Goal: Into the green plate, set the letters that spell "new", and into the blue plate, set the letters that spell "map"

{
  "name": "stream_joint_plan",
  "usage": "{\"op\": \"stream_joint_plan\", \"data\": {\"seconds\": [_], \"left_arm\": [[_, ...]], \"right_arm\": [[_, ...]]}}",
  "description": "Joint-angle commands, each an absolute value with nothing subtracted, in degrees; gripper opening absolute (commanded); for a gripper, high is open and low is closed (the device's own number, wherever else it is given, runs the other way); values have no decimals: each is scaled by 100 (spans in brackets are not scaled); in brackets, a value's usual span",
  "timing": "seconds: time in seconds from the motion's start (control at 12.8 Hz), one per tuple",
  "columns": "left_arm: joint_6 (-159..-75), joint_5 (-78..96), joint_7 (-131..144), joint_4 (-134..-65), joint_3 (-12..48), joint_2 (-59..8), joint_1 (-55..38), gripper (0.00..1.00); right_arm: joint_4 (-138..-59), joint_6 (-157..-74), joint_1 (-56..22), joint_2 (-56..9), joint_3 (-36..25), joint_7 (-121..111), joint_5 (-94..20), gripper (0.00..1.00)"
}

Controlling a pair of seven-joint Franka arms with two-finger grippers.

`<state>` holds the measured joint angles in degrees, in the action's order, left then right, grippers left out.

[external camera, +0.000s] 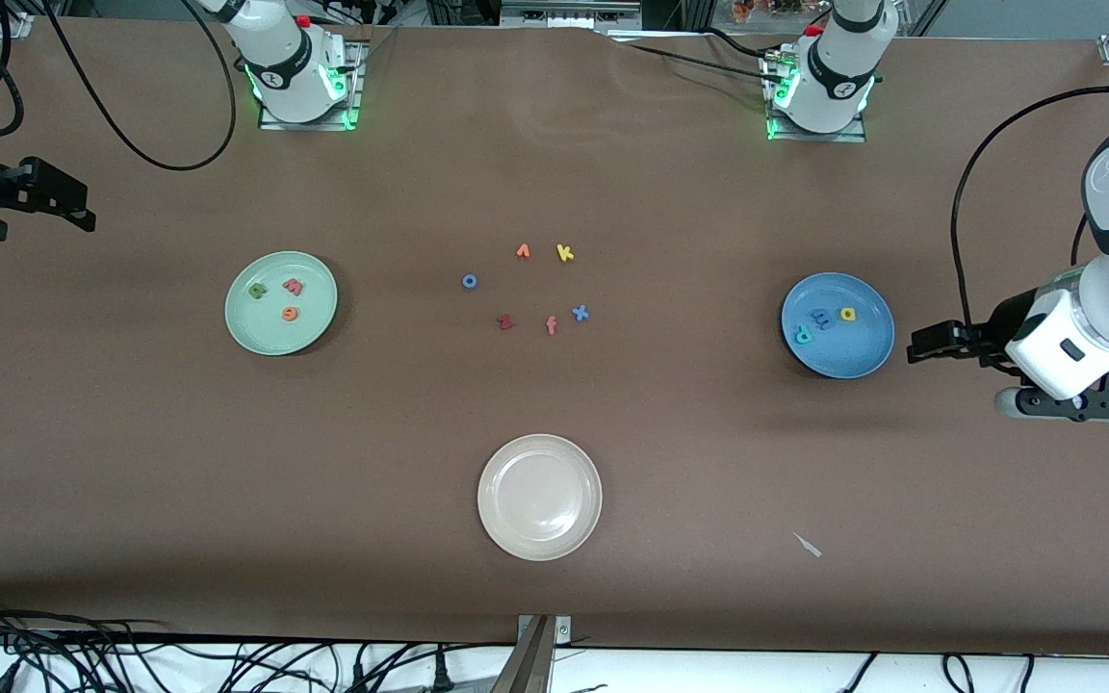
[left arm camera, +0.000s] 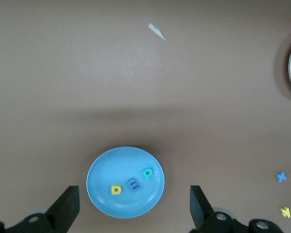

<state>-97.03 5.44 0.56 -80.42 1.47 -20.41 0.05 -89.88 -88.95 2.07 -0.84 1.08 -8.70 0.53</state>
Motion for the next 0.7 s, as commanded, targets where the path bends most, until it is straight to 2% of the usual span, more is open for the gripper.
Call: {"op": "stream_joint_plan", "data": {"seconds": [0.0,0.62], "left_arm": [[-9861,642,-36,-8244,114,-1863,44,100],[-9756,642,-70,-8314,123,-1942,9,100]], "right_arm": [[-9088,-8895,308,35,229,-791,141,100],[-9070,-8912,290,-44,202,-791,141,100]]}}
